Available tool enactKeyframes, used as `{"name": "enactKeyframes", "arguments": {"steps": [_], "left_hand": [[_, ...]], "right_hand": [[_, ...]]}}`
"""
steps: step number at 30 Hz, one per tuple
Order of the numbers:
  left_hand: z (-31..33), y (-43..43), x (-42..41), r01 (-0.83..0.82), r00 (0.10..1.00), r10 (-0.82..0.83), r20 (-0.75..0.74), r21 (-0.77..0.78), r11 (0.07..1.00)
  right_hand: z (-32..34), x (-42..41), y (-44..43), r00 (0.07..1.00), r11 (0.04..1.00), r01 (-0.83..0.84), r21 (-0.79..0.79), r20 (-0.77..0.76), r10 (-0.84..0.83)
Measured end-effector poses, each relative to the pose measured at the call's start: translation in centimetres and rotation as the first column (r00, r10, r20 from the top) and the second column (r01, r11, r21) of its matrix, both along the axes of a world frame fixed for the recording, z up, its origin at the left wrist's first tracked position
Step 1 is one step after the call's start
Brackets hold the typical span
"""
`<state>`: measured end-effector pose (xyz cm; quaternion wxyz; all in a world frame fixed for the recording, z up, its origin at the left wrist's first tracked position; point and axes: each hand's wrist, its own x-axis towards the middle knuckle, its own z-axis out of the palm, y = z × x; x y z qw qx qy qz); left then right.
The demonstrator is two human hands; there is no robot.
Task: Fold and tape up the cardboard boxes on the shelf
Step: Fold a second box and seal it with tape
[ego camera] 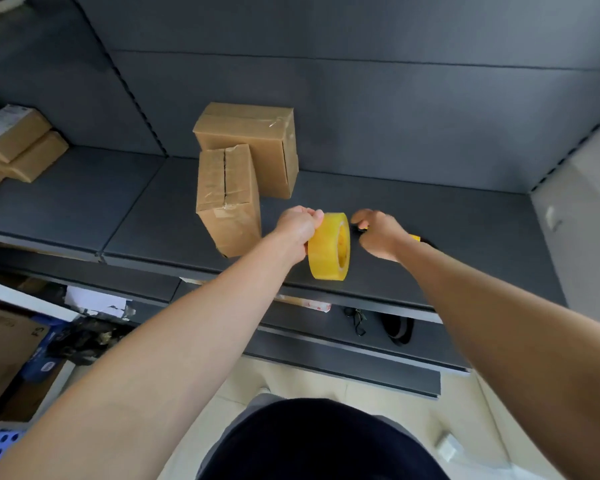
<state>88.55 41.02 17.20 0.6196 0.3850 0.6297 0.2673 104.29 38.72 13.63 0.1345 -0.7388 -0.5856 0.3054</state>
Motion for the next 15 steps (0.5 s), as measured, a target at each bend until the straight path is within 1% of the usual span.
{"name": "enactKeyframes", "arguments": {"steps": [1, 2, 4, 9, 12, 15], "left_hand": [[0.2, 0.1, 0.4, -0.007, 1.0, 0.007, 0.001, 0.001, 1.0], [0.3, 0.2, 0.7, -0.006, 1.0, 0.006, 0.005, 0.0, 1.0], [0.7, 0.3, 1.2, 0.027, 0.999, -0.026, 0.023, -0.004, 1.0], [1.2, -0.5, 2.9, 0.184, 0.979, -0.181, 0.095, -0.025, 0.983], [1.2, -1.1, 3.7, 0.207, 0.972, -0.199, 0.124, -0.05, 0.977], [0.9, -1.7, 4.1, 0.232, 0.965, -0.215, 0.148, -0.107, 0.967]], "right_hand": [[0.4, 0.1, -0.1, 0.995, 0.999, 0.022, -0.025, -0.099, -0.025], [0.6, 0.2, -0.2, 0.987, 0.998, 0.039, -0.05, -0.156, -0.047], [0.9, 0.5, -0.5, 0.978, 0.995, 0.075, -0.069, -0.191, -0.087], [0.8, 1.8, -1.5, 0.985, 0.991, 0.135, -0.006, -0.105, -0.135], [0.8, 2.6, -2.5, 0.983, 0.983, 0.181, 0.012, -0.013, -0.18], [1.1, 3.3, -3.3, 0.972, 0.973, 0.228, -0.015, 0.053, -0.227]]}}
